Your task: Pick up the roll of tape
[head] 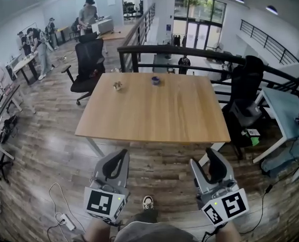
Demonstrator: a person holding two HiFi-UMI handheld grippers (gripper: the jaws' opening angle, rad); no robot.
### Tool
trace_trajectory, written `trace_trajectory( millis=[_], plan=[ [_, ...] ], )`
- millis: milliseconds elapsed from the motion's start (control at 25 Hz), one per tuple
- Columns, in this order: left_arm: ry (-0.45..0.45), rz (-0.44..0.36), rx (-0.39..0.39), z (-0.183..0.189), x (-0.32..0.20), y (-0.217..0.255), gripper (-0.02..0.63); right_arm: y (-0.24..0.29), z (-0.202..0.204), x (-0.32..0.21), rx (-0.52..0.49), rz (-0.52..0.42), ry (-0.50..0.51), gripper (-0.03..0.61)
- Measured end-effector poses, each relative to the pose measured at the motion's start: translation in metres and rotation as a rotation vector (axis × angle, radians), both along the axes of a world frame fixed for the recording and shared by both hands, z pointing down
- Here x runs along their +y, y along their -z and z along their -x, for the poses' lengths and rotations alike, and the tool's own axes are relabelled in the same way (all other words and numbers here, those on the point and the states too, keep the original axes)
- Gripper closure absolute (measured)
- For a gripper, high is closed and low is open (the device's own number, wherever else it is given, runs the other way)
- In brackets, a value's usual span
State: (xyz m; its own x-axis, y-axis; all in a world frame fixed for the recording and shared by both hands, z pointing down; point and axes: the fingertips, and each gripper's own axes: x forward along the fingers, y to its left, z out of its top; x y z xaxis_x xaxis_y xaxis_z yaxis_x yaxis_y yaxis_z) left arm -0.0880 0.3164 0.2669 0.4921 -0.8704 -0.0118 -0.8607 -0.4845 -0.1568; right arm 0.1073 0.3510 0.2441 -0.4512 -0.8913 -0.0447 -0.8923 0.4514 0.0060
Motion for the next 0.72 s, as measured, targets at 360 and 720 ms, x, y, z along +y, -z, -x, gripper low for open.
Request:
trace_trajectory(
  millis=[360, 720],
  plan=[
    [-0.035, 0.002, -0.007, 0.029, -0.121, 0.002, 0.612, -0.007, 0.035, -0.125, 0.028, 0.022, -0.023, 0.382],
    [-0.037, 0.001, 0.022, 0.054, -0.200, 0.003, 0.612, -0.006, 0.061, -0.206, 0.034, 0.038, -0.031, 0.382]
  ],
)
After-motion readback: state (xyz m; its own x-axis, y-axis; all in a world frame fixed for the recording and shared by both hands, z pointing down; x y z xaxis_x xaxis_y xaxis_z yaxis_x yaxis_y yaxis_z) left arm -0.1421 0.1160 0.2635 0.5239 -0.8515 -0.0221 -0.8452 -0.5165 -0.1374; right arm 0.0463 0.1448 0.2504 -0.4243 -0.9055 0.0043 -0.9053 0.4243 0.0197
